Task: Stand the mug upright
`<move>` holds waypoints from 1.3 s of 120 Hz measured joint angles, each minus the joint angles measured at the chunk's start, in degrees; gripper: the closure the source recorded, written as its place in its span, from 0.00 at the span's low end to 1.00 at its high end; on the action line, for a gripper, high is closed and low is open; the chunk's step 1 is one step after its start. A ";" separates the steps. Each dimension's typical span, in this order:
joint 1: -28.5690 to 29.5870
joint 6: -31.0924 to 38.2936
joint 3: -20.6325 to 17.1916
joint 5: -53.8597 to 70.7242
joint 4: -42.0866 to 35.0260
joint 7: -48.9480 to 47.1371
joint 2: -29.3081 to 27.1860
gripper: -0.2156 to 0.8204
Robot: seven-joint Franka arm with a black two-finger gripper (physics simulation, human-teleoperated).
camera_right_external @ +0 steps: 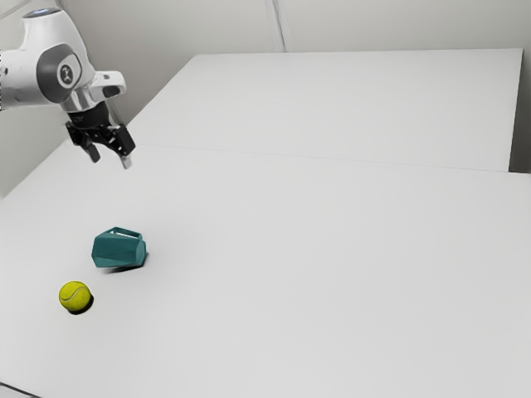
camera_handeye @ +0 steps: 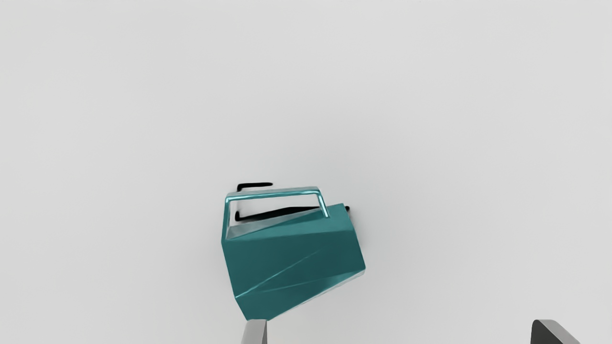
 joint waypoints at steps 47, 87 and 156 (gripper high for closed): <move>14.64 2.03 -3.18 -12.78 -1.76 2.59 4.28 0.21; 23.52 -2.51 -3.28 -24.31 -0.75 12.04 12.41 0.21; 29.57 -11.02 -3.39 -34.96 2.32 24.84 22.26 0.21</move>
